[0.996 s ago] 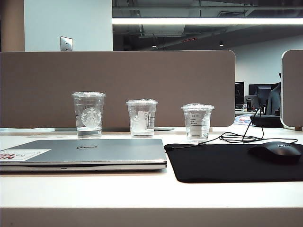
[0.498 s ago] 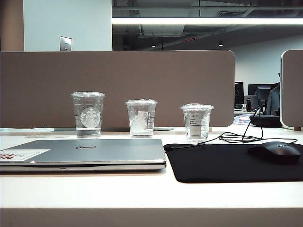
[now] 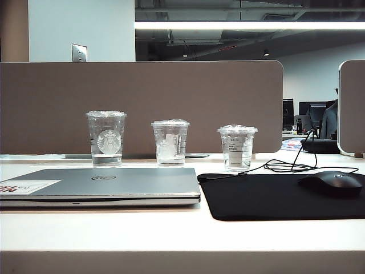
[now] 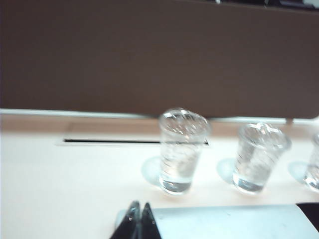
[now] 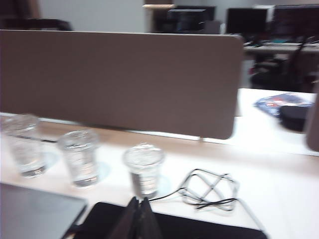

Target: Pick up the coffee cup on the left and place it on the left side of the laptop.

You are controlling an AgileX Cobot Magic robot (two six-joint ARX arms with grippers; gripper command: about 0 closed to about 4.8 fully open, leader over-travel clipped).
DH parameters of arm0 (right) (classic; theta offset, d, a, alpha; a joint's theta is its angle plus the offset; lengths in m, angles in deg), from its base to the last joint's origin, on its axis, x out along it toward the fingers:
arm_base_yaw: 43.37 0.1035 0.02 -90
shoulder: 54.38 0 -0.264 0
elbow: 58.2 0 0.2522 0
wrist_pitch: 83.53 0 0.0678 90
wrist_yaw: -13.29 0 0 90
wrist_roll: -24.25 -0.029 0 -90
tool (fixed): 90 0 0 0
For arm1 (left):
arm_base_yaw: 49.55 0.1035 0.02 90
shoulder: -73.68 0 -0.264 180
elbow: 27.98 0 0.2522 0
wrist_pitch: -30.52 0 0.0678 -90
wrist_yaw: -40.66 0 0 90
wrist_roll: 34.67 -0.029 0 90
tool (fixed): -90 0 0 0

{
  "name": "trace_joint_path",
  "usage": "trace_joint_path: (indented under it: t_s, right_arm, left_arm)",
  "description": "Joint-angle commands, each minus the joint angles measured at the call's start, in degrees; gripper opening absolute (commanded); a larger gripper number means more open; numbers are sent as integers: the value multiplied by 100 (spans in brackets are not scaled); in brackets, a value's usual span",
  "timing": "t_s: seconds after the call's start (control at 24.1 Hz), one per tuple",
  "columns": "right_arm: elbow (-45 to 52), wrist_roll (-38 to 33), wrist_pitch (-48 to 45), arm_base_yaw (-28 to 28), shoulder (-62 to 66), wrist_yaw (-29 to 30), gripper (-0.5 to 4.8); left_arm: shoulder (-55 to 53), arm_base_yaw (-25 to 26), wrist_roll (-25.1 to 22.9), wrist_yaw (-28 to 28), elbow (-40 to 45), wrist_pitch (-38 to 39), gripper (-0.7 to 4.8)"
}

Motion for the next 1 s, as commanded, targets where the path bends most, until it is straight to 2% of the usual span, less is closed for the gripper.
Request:
trace_joint_path:
  t_s: [0.04, 0.29, 0.37, 0.66, 0.83, 1.0]
  right_arm:
    - [-153, -190, -39, 426, 238, -9, -3]
    - [-164, -188, -98, 1414, 549, -26, -3]
    - [-164, -188, -83, 1926, 699, -341, -3]
    - [-162, -188, -79, 3040, 938, -1108, -3]
    - [-162, -188, -105, 3394, 1036, -1270, -3]
    - [-162, -190, -107, 3493, 1137, -1266, -3]
  left_arm:
    - [-584, -166, -24, 20, -278, -280, -6]
    - [-1615, -278, -22, 42, -651, -546, -6]
    - [-2046, -280, -20, 109, -750, -787, -6]
    - [-2942, -302, 9, 404, -758, -1759, -6]
    - [-3464, -402, 363, 376, -761, -2210, -6]
    - [-4144, -717, 382, 302, -809, -2736, -6]
